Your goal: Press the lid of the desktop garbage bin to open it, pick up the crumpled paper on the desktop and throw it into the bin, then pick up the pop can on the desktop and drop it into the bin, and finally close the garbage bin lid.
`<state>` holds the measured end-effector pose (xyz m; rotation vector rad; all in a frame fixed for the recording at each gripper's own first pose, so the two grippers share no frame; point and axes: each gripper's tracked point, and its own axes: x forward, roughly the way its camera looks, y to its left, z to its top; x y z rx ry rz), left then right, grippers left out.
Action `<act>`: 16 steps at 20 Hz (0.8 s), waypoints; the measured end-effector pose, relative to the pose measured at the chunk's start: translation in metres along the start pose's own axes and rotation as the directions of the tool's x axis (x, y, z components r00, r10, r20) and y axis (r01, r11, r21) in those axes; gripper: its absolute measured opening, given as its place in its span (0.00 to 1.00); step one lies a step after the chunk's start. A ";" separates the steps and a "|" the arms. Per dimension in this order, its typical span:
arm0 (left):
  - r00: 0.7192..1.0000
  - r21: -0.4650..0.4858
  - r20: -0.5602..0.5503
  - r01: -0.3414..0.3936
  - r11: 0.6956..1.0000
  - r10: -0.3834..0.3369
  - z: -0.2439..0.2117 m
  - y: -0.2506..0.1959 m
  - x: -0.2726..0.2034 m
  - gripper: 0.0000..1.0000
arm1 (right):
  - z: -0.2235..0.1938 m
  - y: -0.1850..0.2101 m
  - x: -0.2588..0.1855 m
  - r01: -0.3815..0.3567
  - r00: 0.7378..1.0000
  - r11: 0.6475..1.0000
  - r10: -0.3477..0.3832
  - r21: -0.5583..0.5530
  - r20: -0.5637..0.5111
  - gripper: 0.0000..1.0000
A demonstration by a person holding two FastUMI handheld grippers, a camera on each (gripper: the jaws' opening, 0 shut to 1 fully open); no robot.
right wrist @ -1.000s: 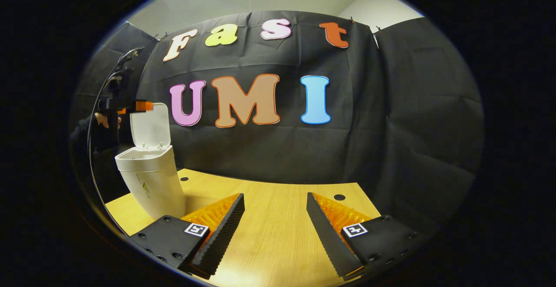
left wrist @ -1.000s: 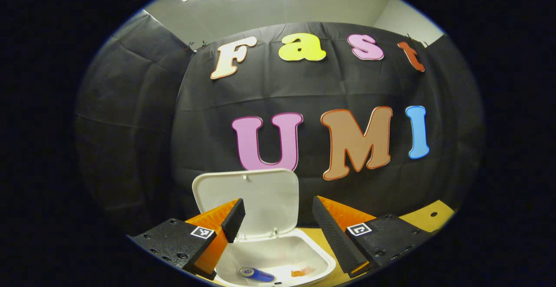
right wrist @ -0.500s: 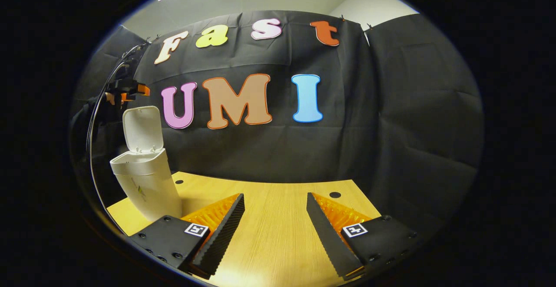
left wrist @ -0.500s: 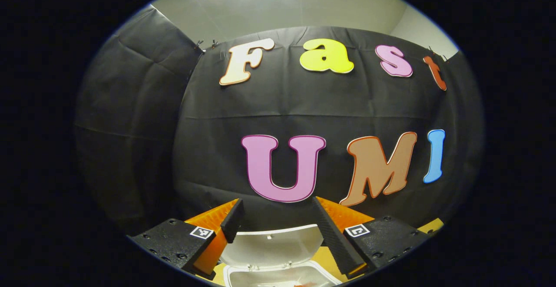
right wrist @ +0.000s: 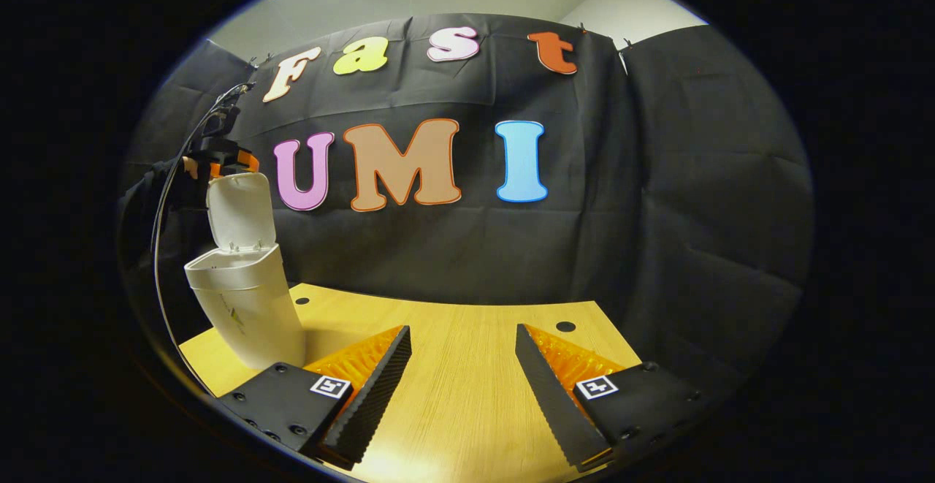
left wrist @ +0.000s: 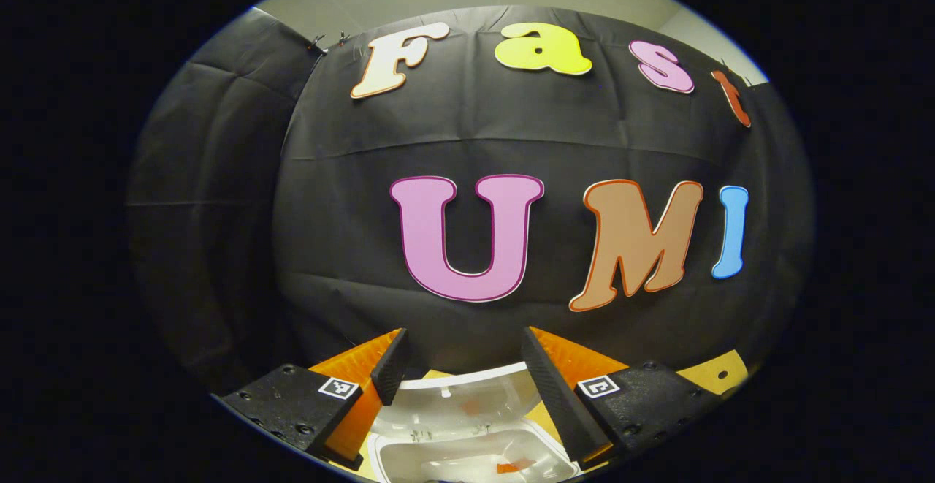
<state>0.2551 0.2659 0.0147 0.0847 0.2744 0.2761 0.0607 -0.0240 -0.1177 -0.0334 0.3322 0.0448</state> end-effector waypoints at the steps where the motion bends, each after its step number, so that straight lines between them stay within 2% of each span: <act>1: 1.000 -0.001 0.003 0.000 1.000 0.000 -0.002 -0.001 -0.006 0.92 | -0.001 0.002 0.001 -0.007 1.000 1.000 0.007 -0.001 -0.002 0.96; 2: 1.000 -0.002 0.005 -0.001 1.000 0.001 -0.003 -0.003 -0.011 0.95 | -0.002 0.003 0.002 -0.015 1.000 1.000 0.015 -0.002 -0.003 0.96; 4: 1.000 0.000 0.006 -0.003 1.000 0.003 -0.007 -0.007 -0.021 0.92 | -0.001 0.005 0.004 -0.023 1.000 1.000 0.023 -0.009 -0.006 0.96; 5: 1.000 0.002 0.007 -0.001 1.000 0.001 -0.010 -0.009 -0.028 0.96 | -0.001 0.005 0.003 -0.027 1.000 1.000 0.027 -0.009 -0.004 0.92; 6: 1.000 0.004 0.007 -0.001 1.000 0.001 -0.014 -0.011 -0.033 0.92 | 0.000 0.005 0.002 -0.030 1.000 1.000 0.030 -0.009 -0.002 0.92; 7: 1.000 0.002 0.010 0.000 1.000 0.000 -0.017 -0.013 -0.040 0.95 | -0.001 0.005 0.002 -0.032 0.999 0.999 0.032 -0.009 -0.001 0.92; 8: 1.000 -0.001 0.011 0.004 1.000 -0.004 -0.020 -0.016 -0.046 0.92 | -0.001 0.005 0.003 -0.034 0.999 0.999 0.034 -0.009 -0.004 0.96; 9: 1.000 -0.004 0.009 0.010 1.000 -0.010 -0.024 -0.020 -0.053 0.95 | -0.002 0.005 0.003 -0.036 0.999 0.999 0.036 -0.006 -0.008 0.96; 10: 1.000 -0.007 0.005 0.015 1.000 -0.015 -0.029 -0.023 -0.059 0.92 | -0.002 0.006 0.003 -0.039 0.999 0.999 0.039 -0.003 -0.011 0.96; 16: 0.999 -0.021 -0.020 0.034 0.999 -0.035 -0.062 -0.034 -0.093 0.93 | -0.004 0.008 0.003 -0.054 0.998 0.998 0.054 -0.012 -0.015 0.96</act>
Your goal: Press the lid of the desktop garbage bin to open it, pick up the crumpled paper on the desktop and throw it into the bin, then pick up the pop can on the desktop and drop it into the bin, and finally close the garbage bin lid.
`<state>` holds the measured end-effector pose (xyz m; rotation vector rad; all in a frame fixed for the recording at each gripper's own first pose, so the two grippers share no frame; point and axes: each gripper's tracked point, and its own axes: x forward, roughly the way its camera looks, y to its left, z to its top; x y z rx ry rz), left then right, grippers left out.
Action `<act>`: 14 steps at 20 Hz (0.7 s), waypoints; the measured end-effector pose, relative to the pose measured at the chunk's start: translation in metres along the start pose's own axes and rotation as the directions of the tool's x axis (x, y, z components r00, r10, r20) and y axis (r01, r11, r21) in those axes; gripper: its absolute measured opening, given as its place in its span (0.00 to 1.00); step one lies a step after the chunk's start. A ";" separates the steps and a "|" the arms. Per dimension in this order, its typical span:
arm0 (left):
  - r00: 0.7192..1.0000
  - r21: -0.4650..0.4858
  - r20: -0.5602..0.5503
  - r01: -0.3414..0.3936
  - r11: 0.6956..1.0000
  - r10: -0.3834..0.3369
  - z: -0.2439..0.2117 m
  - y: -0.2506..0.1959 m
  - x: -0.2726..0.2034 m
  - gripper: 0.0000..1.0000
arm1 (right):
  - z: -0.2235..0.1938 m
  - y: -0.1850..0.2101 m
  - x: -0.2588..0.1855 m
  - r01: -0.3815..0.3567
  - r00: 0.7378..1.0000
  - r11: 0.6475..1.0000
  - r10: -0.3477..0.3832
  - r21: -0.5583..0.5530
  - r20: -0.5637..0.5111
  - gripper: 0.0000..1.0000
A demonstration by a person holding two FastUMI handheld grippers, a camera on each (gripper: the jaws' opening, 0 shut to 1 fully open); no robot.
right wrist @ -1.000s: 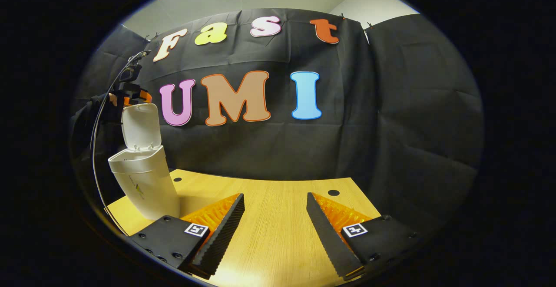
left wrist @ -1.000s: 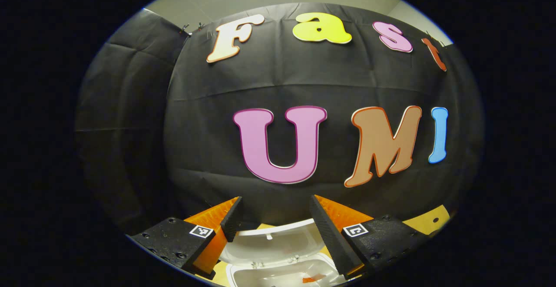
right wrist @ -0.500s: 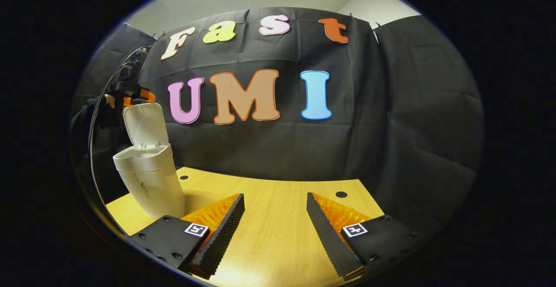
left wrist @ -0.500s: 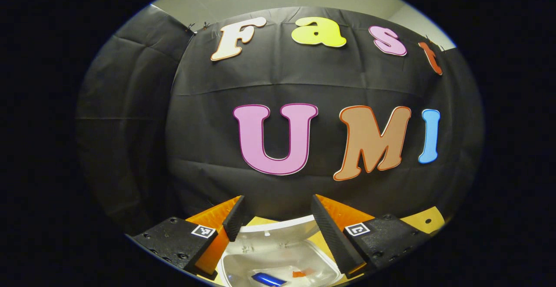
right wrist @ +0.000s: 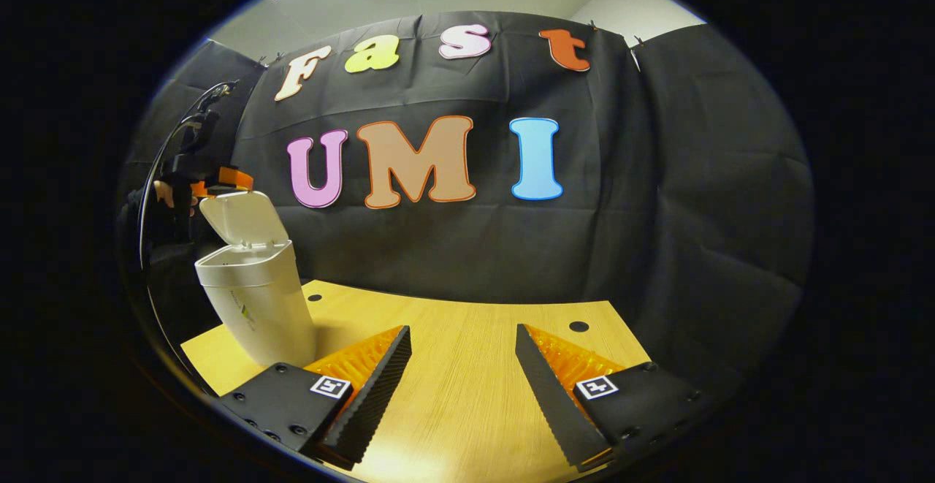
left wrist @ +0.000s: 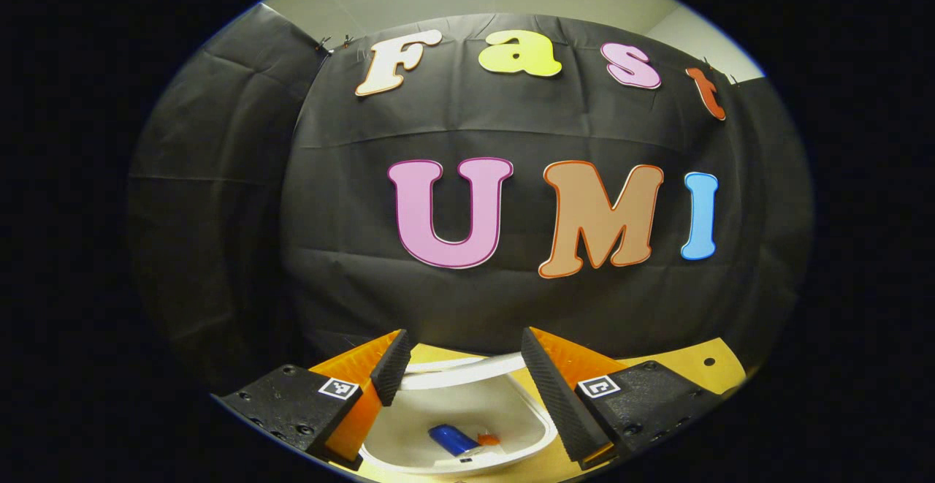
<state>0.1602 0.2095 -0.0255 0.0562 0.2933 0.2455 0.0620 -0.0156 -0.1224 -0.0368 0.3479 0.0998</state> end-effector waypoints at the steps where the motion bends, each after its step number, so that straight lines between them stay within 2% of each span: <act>1: 1.000 0.000 -0.003 0.000 1.000 0.000 -0.006 -0.001 -0.004 0.93 | -0.001 0.001 0.000 -0.003 1.000 1.000 0.003 -0.003 -0.003 0.96; 3: 1.000 0.010 -0.018 -0.006 1.000 0.006 -0.019 -0.001 -0.011 0.92 | -0.003 0.004 0.000 -0.010 1.000 1.000 0.010 -0.010 -0.005 0.96; 4: 1.000 0.009 -0.024 -0.006 1.000 0.006 -0.026 -0.003 -0.013 0.92 | -0.003 0.005 -0.001 -0.014 1.000 1.000 0.014 -0.012 -0.007 0.92; 5: 0.999 0.008 -0.032 -0.007 1.000 0.007 -0.032 -0.004 -0.016 0.94 | -0.004 0.008 -0.001 -0.019 1.000 1.000 0.019 -0.012 -0.010 0.96; 11: 0.994 -0.012 -0.108 0.003 1.000 -0.004 -0.073 -0.010 -0.023 0.92 | -0.012 0.013 -0.003 -0.032 0.999 0.999 0.032 -0.022 -0.029 0.96; 12: 0.993 -0.006 -0.118 0.002 1.000 -0.003 -0.078 -0.011 -0.023 0.92 | -0.013 0.013 -0.004 -0.033 0.999 0.999 0.032 -0.021 -0.034 0.92; 14: 0.990 0.013 -0.138 0.001 1.000 0.000 -0.089 -0.010 -0.022 0.92 | -0.015 0.013 -0.005 -0.033 0.999 0.999 0.032 -0.021 -0.040 0.96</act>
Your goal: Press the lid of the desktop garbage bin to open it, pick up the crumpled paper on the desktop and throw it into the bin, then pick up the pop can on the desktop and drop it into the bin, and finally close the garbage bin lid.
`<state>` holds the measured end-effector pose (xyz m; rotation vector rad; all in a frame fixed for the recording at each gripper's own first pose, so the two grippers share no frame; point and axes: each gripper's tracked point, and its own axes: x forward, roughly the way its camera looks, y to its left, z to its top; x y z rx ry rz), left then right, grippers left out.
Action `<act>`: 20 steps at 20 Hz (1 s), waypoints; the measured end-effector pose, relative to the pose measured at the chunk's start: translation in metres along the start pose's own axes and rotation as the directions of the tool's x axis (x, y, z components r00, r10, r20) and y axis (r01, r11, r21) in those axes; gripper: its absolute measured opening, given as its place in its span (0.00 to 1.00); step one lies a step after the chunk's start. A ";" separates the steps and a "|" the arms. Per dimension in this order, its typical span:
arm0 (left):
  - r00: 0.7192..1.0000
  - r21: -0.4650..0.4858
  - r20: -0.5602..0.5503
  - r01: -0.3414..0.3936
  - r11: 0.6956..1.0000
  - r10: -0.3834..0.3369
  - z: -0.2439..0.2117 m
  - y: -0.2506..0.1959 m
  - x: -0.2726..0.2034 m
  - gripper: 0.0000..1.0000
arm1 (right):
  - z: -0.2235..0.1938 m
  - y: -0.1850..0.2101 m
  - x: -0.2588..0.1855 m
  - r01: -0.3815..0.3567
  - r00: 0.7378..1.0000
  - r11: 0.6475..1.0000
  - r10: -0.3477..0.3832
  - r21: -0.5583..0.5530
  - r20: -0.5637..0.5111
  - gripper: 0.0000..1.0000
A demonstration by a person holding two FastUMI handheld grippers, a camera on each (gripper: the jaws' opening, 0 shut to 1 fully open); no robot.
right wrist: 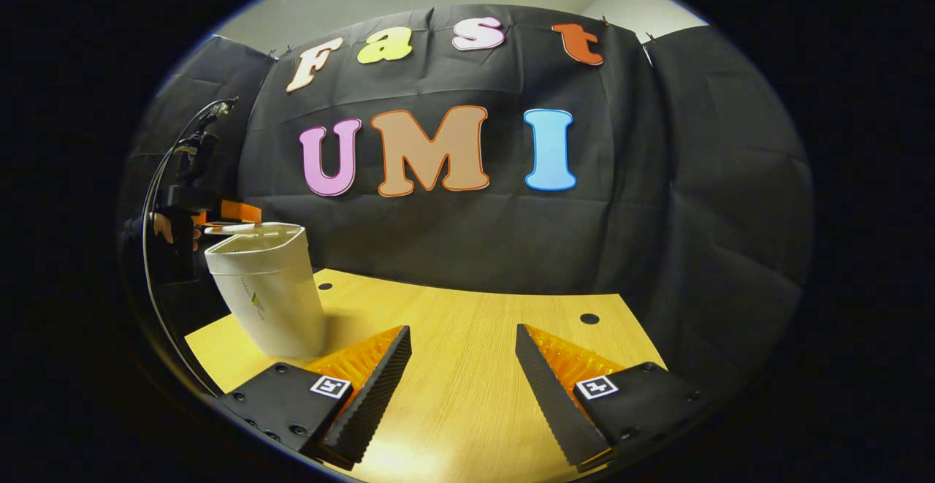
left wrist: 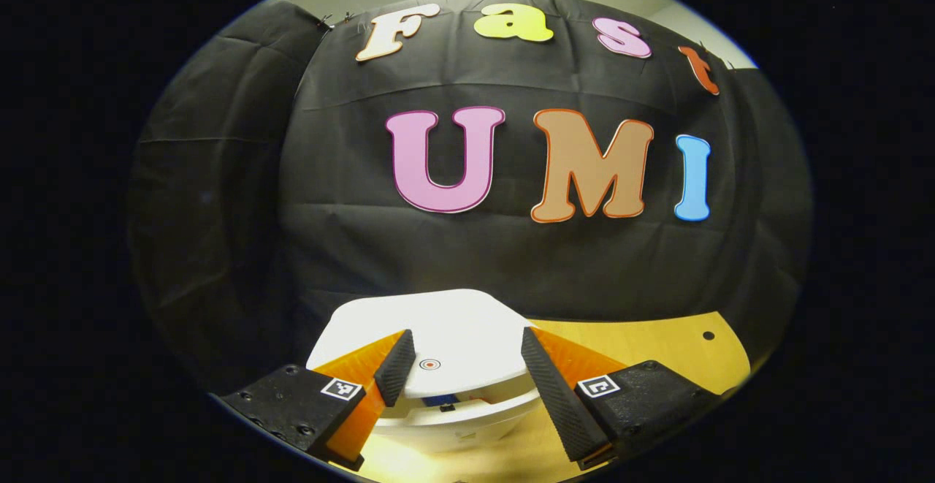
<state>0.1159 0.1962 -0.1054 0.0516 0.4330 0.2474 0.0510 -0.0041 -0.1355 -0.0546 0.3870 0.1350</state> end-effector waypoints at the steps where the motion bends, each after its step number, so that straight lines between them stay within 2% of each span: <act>1: 1.000 0.004 -0.012 0.000 1.000 0.000 -0.006 0.000 0.001 0.91 | 0.000 0.000 -0.001 0.000 1.000 1.000 0.000 -0.001 -0.003 0.96; 9: 0.998 0.060 -0.053 -0.017 0.998 0.020 -0.036 0.000 0.000 0.92 | -0.027 -0.003 -0.007 -0.012 0.998 1.000 0.012 0.004 -0.060 0.96; 11: 1.000 0.010 -0.009 0.005 1.000 -0.005 -0.035 -0.004 -0.002 0.94 | -0.030 -0.003 -0.010 -0.017 0.998 1.000 0.019 0.022 -0.060 0.96; 13: 0.998 0.020 0.053 0.023 1.000 -0.024 -0.031 -0.008 -0.004 0.95 | -0.026 -0.003 -0.010 -0.021 0.998 0.999 0.023 0.029 -0.057 0.96; 14: 0.996 0.031 0.083 0.026 0.999 -0.029 -0.026 -0.009 -0.007 0.94 | -0.019 -0.003 -0.011 -0.020 0.999 0.999 0.021 0.032 -0.039 0.96; 16: 0.992 -0.029 0.115 0.047 0.998 -0.043 -0.014 -0.015 -0.016 0.93 | 0.004 -0.008 -0.014 -0.005 1.000 0.999 0.005 0.035 0.019 0.96; 18: 0.979 -0.055 0.191 0.087 0.995 -0.075 0.016 -0.028 -0.032 0.93 | 0.022 -0.010 -0.019 0.006 0.998 1.000 -0.008 0.027 0.069 0.96; 20: 0.950 -0.020 0.289 0.133 0.991 -0.122 0.046 -0.047 -0.055 0.93 | 0.037 -0.012 -0.026 0.027 0.993 0.999 -0.029 0.018 0.113 0.96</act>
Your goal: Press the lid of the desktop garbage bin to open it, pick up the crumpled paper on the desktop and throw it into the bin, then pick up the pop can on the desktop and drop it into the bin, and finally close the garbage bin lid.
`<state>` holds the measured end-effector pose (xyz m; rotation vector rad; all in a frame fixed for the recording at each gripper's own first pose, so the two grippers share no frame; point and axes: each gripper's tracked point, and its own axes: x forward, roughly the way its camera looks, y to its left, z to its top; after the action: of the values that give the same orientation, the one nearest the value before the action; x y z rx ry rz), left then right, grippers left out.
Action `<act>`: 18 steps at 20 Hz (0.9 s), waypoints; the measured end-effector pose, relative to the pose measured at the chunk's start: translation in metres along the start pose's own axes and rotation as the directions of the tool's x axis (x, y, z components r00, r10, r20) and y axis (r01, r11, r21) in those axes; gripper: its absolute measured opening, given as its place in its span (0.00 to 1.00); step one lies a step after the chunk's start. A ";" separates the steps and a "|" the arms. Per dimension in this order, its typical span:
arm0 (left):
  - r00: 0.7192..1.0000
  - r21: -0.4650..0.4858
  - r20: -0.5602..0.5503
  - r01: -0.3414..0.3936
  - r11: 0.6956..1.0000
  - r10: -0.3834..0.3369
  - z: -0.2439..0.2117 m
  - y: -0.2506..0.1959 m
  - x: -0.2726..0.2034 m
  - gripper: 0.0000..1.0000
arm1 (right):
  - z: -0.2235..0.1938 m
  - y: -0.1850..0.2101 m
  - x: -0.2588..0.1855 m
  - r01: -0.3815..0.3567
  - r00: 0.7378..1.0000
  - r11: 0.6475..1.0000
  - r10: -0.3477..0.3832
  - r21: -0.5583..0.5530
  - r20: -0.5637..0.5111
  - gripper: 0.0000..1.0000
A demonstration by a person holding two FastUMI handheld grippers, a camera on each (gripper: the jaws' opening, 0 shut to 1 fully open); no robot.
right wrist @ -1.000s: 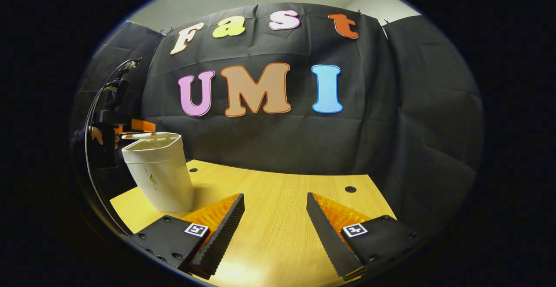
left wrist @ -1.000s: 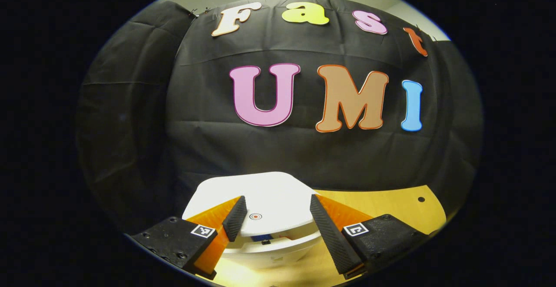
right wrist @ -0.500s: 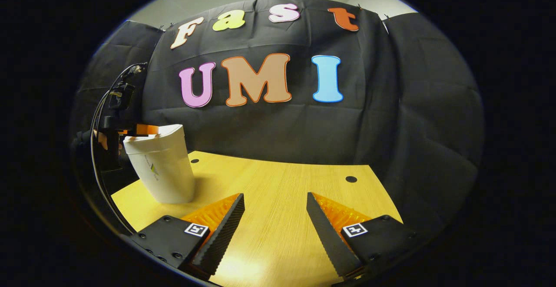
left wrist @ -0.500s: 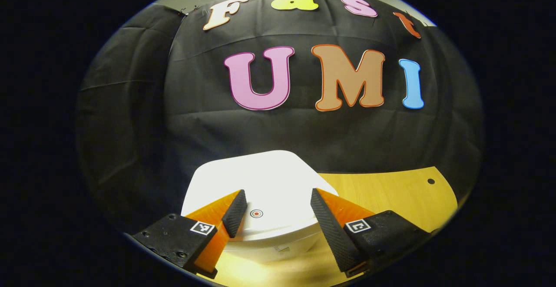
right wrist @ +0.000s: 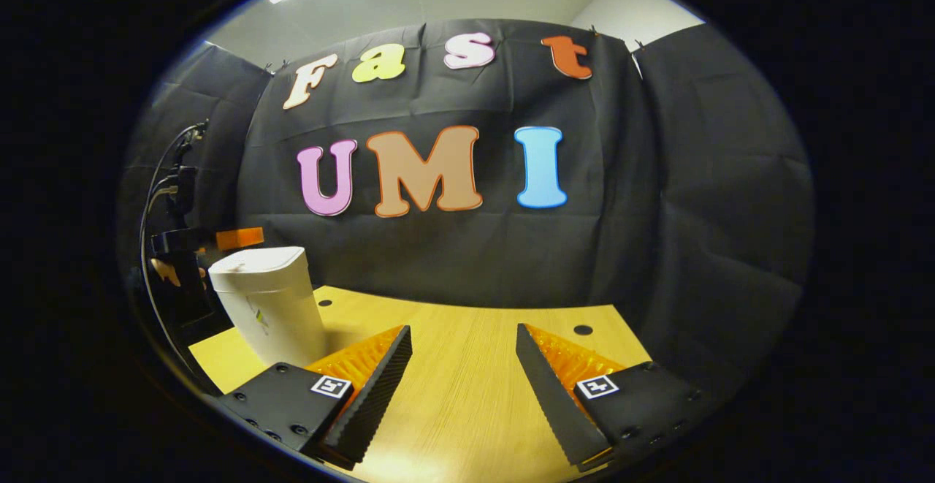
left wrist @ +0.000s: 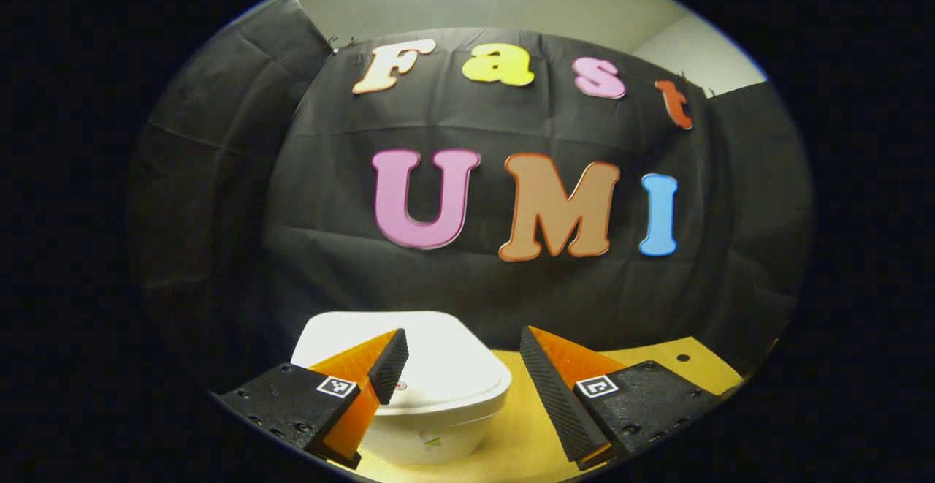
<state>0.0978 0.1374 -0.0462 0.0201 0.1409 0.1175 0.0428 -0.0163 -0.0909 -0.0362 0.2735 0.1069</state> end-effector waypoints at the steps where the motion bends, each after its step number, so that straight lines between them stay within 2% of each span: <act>1: 0.999 0.012 0.039 0.030 0.999 -0.030 0.012 -0.012 -0.007 0.92 | 0.008 0.000 -0.002 0.007 1.000 1.000 -0.007 -0.003 0.024 0.96; 2: 0.996 0.018 0.070 0.057 0.998 -0.058 0.019 -0.023 -0.016 0.92 | 0.016 0.000 -0.006 0.012 0.999 1.000 -0.012 -0.005 0.046 0.99; 3: 0.993 0.018 0.087 0.082 0.996 -0.084 0.024 -0.035 -0.023 0.92 | 0.020 0.000 -0.009 0.019 0.998 1.000 -0.019 -0.007 0.065 0.96; 5: 0.984 0.019 0.105 0.139 0.990 -0.140 0.028 -0.061 -0.035 0.92 | 0.032 -0.001 -0.016 0.031 0.994 1.000 -0.031 0.000 0.107 0.96; 7: 0.976 0.017 0.116 0.183 0.983 -0.184 0.027 -0.085 -0.049 0.93 | 0.038 0.002 -0.022 0.031 0.990 0.999 -0.032 0.010 0.134 0.99; 8: 0.972 0.014 0.118 0.204 0.979 -0.204 0.023 -0.096 -0.054 0.92 | 0.039 0.003 -0.024 0.032 0.990 0.999 -0.033 0.010 0.139 0.96; 11: 0.958 0.021 0.097 0.268 0.963 -0.268 0.013 -0.128 -0.065 0.92 | 0.041 0.004 -0.028 0.029 0.989 1.000 -0.029 0.004 0.148 0.96; 18: 0.944 0.032 0.108 0.311 0.950 -0.313 0.018 -0.148 -0.075 0.91 | 0.046 0.001 -0.037 0.031 0.985 0.999 -0.033 0.018 0.169 0.96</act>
<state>0.0434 -0.0184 -0.0223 0.0188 0.0317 -0.2019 0.0193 -0.0167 -0.0369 -0.0160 0.1036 0.0755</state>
